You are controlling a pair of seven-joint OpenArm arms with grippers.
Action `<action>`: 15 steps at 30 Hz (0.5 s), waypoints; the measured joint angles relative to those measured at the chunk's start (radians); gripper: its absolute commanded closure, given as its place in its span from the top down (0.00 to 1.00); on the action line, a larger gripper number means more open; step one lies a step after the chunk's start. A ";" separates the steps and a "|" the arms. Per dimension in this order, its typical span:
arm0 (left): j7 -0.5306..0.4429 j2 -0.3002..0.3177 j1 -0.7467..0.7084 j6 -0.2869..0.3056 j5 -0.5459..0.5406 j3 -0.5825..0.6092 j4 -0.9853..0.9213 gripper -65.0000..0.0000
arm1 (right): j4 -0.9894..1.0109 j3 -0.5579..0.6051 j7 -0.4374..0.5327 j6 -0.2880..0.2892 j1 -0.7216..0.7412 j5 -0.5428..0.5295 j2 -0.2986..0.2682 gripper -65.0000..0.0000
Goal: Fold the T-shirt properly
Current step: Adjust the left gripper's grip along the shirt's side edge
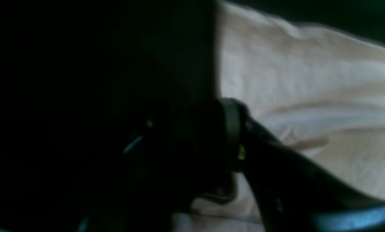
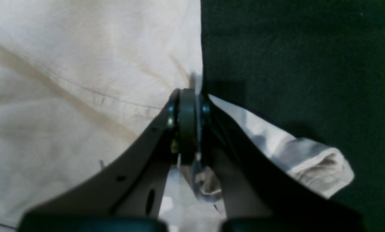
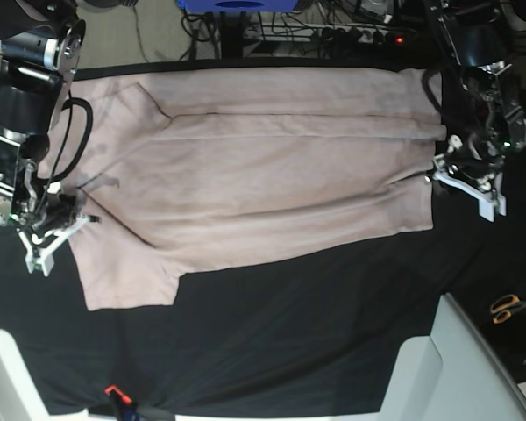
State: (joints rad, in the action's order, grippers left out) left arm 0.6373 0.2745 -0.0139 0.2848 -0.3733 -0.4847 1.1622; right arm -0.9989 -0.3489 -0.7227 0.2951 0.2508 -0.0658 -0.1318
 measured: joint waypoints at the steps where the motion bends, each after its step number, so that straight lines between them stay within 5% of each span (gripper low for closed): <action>1: -0.001 0.001 0.003 0.000 0.000 -0.005 0.006 0.39 | 0.000 0.000 0.000 0.000 0.000 0.000 0.000 0.01; 15: -0.003 0.018 0.234 0.003 0.024 0.002 -0.246 0.40 | 0.000 0.000 0.000 0.000 0.000 -0.001 0.000 0.01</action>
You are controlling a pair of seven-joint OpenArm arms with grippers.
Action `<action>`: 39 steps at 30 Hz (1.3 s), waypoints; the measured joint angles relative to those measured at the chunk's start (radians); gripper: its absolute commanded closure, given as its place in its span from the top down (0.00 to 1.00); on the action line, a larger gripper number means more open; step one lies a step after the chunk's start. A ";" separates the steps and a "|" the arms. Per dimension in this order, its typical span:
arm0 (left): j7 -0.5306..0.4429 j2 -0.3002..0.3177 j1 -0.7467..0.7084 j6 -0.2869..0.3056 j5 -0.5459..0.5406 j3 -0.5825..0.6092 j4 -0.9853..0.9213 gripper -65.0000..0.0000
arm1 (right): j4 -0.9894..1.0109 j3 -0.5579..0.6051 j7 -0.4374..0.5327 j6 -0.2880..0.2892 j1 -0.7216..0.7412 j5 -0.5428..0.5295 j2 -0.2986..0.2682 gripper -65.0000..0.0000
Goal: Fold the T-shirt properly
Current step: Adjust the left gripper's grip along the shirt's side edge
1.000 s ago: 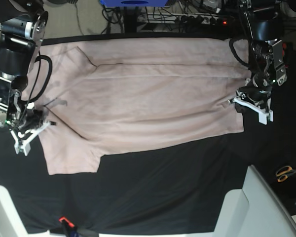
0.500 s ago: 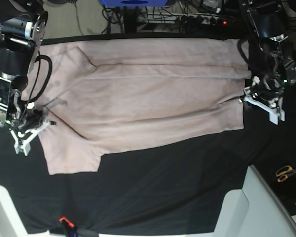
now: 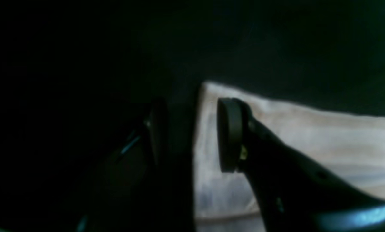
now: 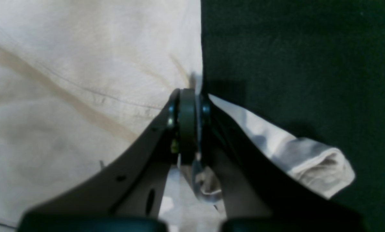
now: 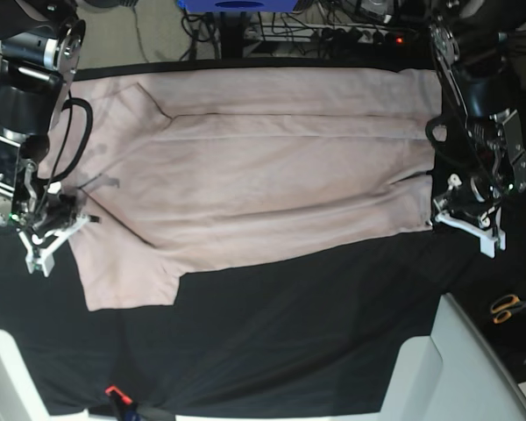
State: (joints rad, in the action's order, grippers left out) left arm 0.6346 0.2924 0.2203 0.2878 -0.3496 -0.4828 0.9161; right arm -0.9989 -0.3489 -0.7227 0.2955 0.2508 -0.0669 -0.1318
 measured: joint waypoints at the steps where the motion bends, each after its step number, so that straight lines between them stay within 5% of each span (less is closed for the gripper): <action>1: -0.002 0.003 0.016 0.000 0.024 0.000 -0.020 0.40 | 0.000 0.000 0.000 0.000 0.000 0.001 0.000 0.01; 8: -0.087 0.005 0.064 0.001 0.056 -0.001 -0.161 0.40 | 0.000 0.000 0.000 0.000 0.000 0.001 0.000 0.01; 17: -0.088 0.009 0.067 0.080 0.058 -0.001 -0.182 0.40 | 0.000 0.000 0.000 0.000 0.000 0.001 0.000 0.01; 30: -0.123 -0.029 0.048 0.080 0.043 -0.006 -0.172 0.39 | 0.000 0.000 0.000 0.000 0.000 0.001 0.000 0.01; 39: -0.149 -0.026 0.069 0.136 0.016 -0.007 -0.247 0.39 | 0.000 0.000 0.003 0.000 -0.014 0.001 0.000 0.01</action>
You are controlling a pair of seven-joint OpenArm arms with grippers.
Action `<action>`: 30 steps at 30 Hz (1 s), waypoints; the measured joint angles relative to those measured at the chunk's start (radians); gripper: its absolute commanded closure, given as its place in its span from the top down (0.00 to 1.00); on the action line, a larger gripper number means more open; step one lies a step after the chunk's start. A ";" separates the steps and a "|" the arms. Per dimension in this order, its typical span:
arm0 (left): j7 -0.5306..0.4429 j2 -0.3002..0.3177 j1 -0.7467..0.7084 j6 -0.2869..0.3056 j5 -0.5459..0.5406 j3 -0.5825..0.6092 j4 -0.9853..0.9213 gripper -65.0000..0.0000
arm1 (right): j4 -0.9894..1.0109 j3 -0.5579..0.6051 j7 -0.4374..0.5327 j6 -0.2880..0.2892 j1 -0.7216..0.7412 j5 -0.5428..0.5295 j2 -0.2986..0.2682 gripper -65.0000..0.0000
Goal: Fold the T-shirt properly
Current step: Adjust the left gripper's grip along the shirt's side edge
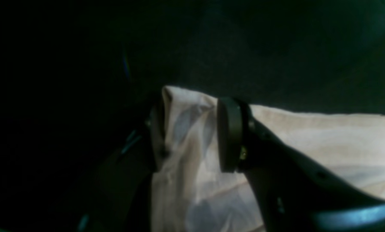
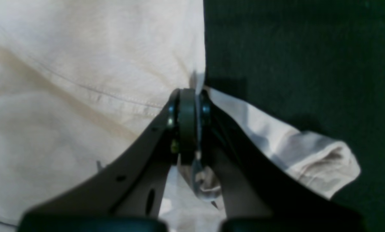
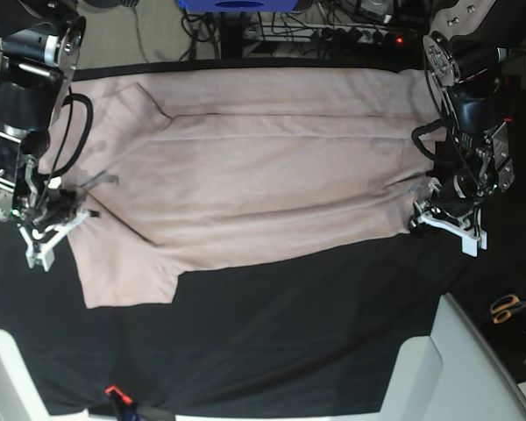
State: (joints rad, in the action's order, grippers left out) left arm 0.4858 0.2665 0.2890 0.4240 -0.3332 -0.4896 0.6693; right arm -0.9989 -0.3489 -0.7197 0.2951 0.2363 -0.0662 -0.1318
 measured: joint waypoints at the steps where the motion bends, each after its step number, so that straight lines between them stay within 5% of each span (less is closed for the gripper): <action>1: -0.002 0.000 0.002 0.000 -0.004 0.000 -0.005 0.39 | 0.000 0.000 0.000 0.000 0.001 0.000 0.000 0.01; 14: -0.005 0.000 0.003 0.000 -0.004 0.000 -0.009 0.38 | 0.000 0.000 0.001 0.000 0.001 0.000 0.000 0.01; 16: -0.004 0.000 0.004 0.000 0.000 0.000 -0.009 0.32 | 0.000 0.000 0.001 0.000 0.001 0.000 0.000 0.01; 20: -0.003 0.000 0.004 -0.001 0.011 0.000 -0.016 0.00 | 0.000 0.000 0.000 0.000 0.001 0.000 0.000 0.01; 30: 0.019 0.005 0.016 -0.005 0.016 0.030 -0.011 0.00 | 0.000 0.000 0.001 0.000 0.001 0.000 0.000 0.01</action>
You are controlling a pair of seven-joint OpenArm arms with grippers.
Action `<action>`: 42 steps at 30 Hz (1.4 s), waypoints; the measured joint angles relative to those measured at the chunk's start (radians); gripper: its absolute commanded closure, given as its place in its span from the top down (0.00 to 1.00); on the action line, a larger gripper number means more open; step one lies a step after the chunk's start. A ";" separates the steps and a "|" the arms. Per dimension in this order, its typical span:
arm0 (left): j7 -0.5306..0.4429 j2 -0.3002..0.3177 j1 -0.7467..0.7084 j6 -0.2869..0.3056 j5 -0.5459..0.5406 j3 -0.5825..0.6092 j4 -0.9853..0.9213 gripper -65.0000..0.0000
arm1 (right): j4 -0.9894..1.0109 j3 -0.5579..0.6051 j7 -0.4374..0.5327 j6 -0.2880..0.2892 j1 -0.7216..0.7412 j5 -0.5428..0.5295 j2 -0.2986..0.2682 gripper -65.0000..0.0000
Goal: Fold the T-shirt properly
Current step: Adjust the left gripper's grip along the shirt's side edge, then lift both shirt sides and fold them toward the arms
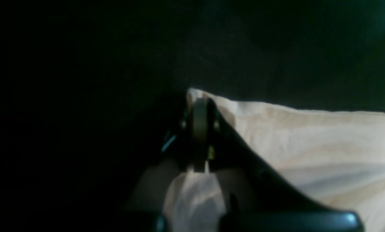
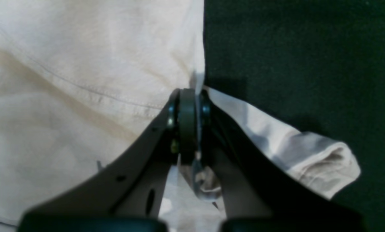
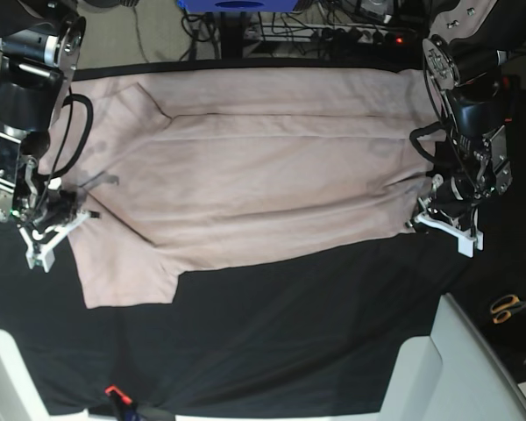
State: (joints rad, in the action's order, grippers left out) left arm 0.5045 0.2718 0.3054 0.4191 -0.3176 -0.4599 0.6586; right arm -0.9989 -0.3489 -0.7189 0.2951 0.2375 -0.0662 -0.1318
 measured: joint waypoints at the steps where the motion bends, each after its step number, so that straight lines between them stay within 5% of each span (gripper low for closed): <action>1: 0.005 0.011 0.003 0.000 0.003 0.036 0.005 0.00 | 0.000 0.000 0.000 0.000 0.000 0.000 0.000 0.01; 5: 0.036 0.024 0.008 -0.015 0.023 0.142 0.054 0.00 | 0.000 0.000 0.000 0.000 0.003 0.000 0.001 0.01; 20: 0.182 0.079 0.001 -0.004 0.027 0.143 0.249 0.00 | 0.000 0.101 0.062 0.002 0.085 0.003 -0.020 0.01; 42: 0.185 0.082 -0.011 -0.003 0.026 0.062 0.360 0.00 | 0.003 0.107 0.179 0.010 0.112 -0.003 -0.062 0.02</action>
State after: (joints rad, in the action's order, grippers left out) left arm 0.6895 0.3542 0.2943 0.4160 -0.2916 -0.3977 1.0187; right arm -0.9962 -0.2420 -0.5400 0.3054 0.3496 -0.0696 -0.1940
